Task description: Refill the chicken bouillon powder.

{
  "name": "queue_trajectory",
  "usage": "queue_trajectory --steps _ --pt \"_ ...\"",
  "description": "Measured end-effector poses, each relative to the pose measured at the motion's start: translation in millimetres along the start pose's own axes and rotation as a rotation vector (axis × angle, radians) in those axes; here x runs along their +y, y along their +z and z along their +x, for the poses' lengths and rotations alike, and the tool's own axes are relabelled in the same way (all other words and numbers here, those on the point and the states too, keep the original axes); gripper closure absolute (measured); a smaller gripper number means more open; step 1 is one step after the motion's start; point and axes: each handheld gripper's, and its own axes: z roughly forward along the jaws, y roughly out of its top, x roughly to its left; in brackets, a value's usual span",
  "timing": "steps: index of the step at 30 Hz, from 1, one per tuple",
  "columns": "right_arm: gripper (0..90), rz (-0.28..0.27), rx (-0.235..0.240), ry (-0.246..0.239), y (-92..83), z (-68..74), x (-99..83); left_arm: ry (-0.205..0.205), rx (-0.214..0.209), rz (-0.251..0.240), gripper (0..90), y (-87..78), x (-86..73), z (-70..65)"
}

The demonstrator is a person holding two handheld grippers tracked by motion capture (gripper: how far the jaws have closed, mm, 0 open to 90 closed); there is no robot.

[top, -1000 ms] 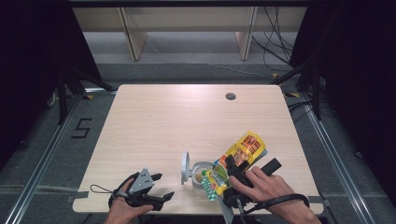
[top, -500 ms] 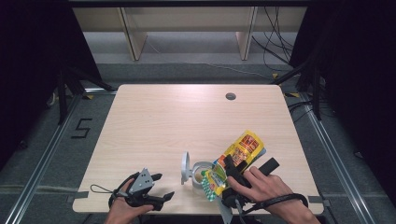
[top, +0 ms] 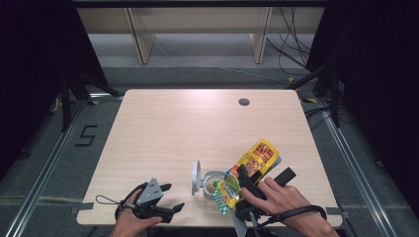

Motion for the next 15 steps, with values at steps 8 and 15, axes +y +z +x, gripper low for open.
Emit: queue_trajectory --steps 8,15 --pt "61.0 -0.001 -0.004 0.004 0.2 1.5 -1.3 -0.009 0.001 -0.007 21.9 0.6 -0.1 -0.1" --pt "61.0 0.000 -0.008 -0.007 -1.4 0.8 -1.1 0.000 0.000 0.000 21.9 0.0 -0.1 0.2"
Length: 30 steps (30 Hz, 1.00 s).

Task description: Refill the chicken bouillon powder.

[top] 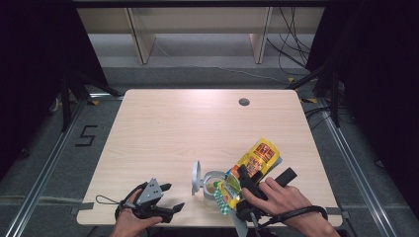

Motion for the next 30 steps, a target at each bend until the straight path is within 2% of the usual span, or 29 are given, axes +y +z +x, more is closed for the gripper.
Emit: queue_trajectory --steps 3,4,5,17,25,26,27,28,30 --pt "61.0 -0.006 0.018 0.011 -0.1 -0.7 -0.2 -0.006 -0.001 -0.005 21.9 0.6 0.0 -0.3" --pt "61.0 0.001 0.001 0.007 -0.1 0.0 0.1 0.001 0.000 0.002 21.9 0.0 0.0 0.0" --pt "61.1 -0.001 0.012 -0.004 0.3 -0.4 0.2 0.001 -0.001 0.003 21.9 -0.2 0.1 -0.1" --pt "61.1 -0.009 0.021 0.001 0.2 0.0 0.6 0.000 0.001 0.000 21.9 -0.1 0.1 0.3" --pt "61.1 -0.009 0.019 -0.006 -0.7 -0.6 1.0 0.000 0.000 -0.002 21.9 0.0 0.2 -0.1" --pt "61.1 -0.007 0.000 -0.008 -1.1 0.0 1.0 0.001 0.000 0.002 21.9 -0.2 0.3 -0.2" --pt "61.2 -0.008 -0.001 -0.005 -1.1 0.1 0.8 0.001 0.001 -0.001 21.9 0.1 0.0 0.1" --pt "61.2 -0.012 0.013 -0.004 -0.1 -0.6 0.6 -0.009 0.001 -0.007 21.9 0.7 0.0 -0.4" --pt "61.2 -0.007 0.023 -0.004 -0.4 -0.6 0.9 -0.004 0.000 -0.003 21.9 0.5 0.0 -0.3"
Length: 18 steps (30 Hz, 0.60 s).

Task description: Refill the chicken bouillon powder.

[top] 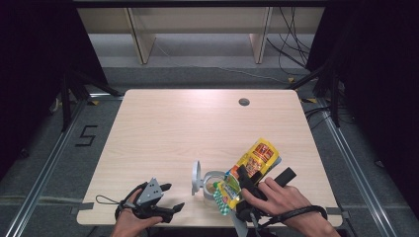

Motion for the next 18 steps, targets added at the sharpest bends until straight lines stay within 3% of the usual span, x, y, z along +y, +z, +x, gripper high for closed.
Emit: queue_trajectory --steps 5,6,8,9,13,18 --pt "61.3 -0.005 -0.009 -0.003 0.2 0.1 -0.7 -0.007 0.000 -0.005 21.9 0.8 0.2 -0.3" --pt "61.2 0.000 -0.026 -0.007 -0.4 0.6 -0.6 -0.001 -0.001 -0.004 21.9 0.9 -0.1 -0.1" --pt "61.2 -0.007 -0.001 -0.002 -0.4 0.3 -1.0 0.036 0.005 0.002 21.9 0.2 0.6 2.3" --pt "61.2 -0.006 -0.001 -0.002 -0.2 0.2 -1.0 0.024 -0.001 0.003 21.9 0.2 0.8 1.7" --pt "61.2 -0.008 -0.013 -0.016 -0.4 -0.6 -1.3 0.040 0.006 0.007 21.9 -0.2 0.6 2.7" --pt "61.2 -0.012 -0.013 -0.010 -0.8 -0.6 -1.2 0.013 0.006 0.003 21.9 0.7 0.1 1.2"
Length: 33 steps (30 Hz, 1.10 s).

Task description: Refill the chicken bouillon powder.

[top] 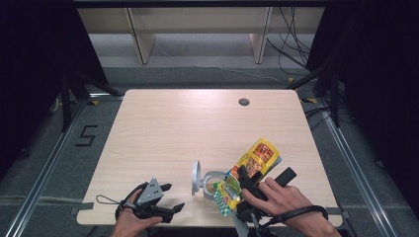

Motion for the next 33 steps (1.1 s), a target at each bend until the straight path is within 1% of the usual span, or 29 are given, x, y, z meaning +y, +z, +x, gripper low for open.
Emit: queue_trajectory --steps 1,2,3,4,5,7,8,9,10,11,12,13,14,15,16,17,18,19,21,23,24,25,26,28,29,30,31,32,33 --pt "61.3 0.001 0.000 0.002 0.3 0.1 0.2 -0.011 0.001 0.000 21.9 0.1 -0.2 -0.5" --pt "61.3 0.004 0.003 0.002 0.3 0.3 0.4 0.006 -0.008 -0.002 21.9 -0.4 0.4 0.0" --pt "61.3 0.005 0.004 -0.009 -0.3 -0.8 0.1 0.011 -0.006 0.004 21.9 -1.5 0.9 0.9" --pt "61.3 -0.001 0.003 -0.001 0.2 -0.2 -0.2 0.001 0.004 0.012 21.9 -3.2 1.3 1.0" --pt "61.3 0.000 0.003 0.005 0.4 0.2 -0.3 0.004 0.004 -0.002 21.9 -3.7 1.7 2.3" --pt "61.3 0.004 0.012 0.007 0.3 0.3 -0.5 -0.020 0.012 -0.011 21.9 -5.0 1.0 3.0" --pt "61.3 0.007 -0.008 0.005 0.0 0.7 -0.7 -0.002 0.018 0.006 21.9 -5.9 1.2 4.8" --pt "61.3 0.003 0.013 0.002 0.3 -0.1 -1.1 -0.016 0.012 -0.004 21.9 -5.1 1.0 3.5" --pt "61.3 0.011 -0.009 -0.004 0.2 0.2 -0.9 -0.026 0.008 -0.015 21.9 -3.6 0.5 2.5" --pt "61.3 0.006 0.008 -0.002 0.7 -0.3 -1.0 -0.013 0.008 -0.010 21.9 -3.8 0.8 2.4" --pt "61.3 0.000 0.014 0.008 0.5 0.3 -0.8 -0.003 0.013 0.007 21.9 -4.6 1.3 2.5" --pt "61.3 -0.015 -0.039 -0.002 1.7 1.8 -1.8 -0.019 0.009 -0.008 21.9 -3.4 1.2 0.8" --pt "61.3 -0.030 -0.041 0.030 2.6 3.5 -1.6 -0.021 0.008 -0.005 21.9 -3.6 1.2 0.8" --pt "61.3 -0.021 -0.036 0.015 2.2 2.7 -1.9 0.001 0.010 0.008 21.9 -4.4 1.3 2.8" --pt "61.3 -0.020 -0.034 0.018 2.2 2.7 -2.0 -0.011 0.007 0.002 21.9 -4.2 1.0 1.7" --pt "61.3 -0.019 -0.027 0.018 2.0 2.1 -2.4 -0.011 0.007 0.002 21.9 -4.3 1.0 1.6" --pt "61.3 -0.023 -0.038 0.020 1.9 2.4 -3.1 -0.011 0.007 0.002 21.9 -4.2 1.0 1.6" --pt "61.3 -0.021 -0.038 0.016 1.7 2.1 -3.5 -0.001 0.012 0.006 21.9 -4.3 1.2 2.6" --pt "61.3 -0.013 -0.038 0.009 1.3 1.9 -4.0 -0.013 0.006 -0.003 21.9 -3.2 0.9 1.7" --pt "61.3 -0.020 -0.034 0.015 1.4 2.4 -4.5 -0.004 0.006 -0.001 21.9 -3.0 0.9 1.8" --pt "61.3 -0.015 -0.031 0.013 1.5 2.2 -4.3 -0.007 0.001 0.004 21.9 -3.3 1.1 2.0" --pt "61.4 -0.009 -0.014 0.009 1.5 1.5 -4.0 -0.012 0.008 -0.005 21.9 -3.2 0.8 1.5" --pt "61.3 0.004 0.020 0.006 1.1 0.1 -3.4 -0.009 0.006 -0.007 21.9 -3.4 1.0 1.7" --pt "61.4 -0.002 0.021 0.014 1.6 0.6 -3.0 -0.015 0.006 -0.002 21.9 -3.8 1.0 1.3" --pt "61.4 0.002 0.026 0.007 1.4 0.1 -2.4 -0.001 0.011 0.006 21.9 -4.4 1.2 2.6" --pt "61.4 -0.004 0.022 0.008 1.9 0.3 -2.2 -0.003 0.013 0.007 22.0 -4.4 1.3 2.3" --pt "61.4 0.001 0.017 0.003 1.6 -0.4 -1.9 -0.021 0.004 -0.015 21.9 -2.7 0.8 0.9" --pt "61.4 0.000 0.016 -0.002 1.3 -0.9 -2.0 -0.008 0.005 -0.005 21.9 -3.3 0.9 1.6" --pt "61.4 -0.001 0.023 0.004 1.0 -0.7 -1.9 -0.012 0.003 -0.007 21.9 -3.0 0.8 1.3"
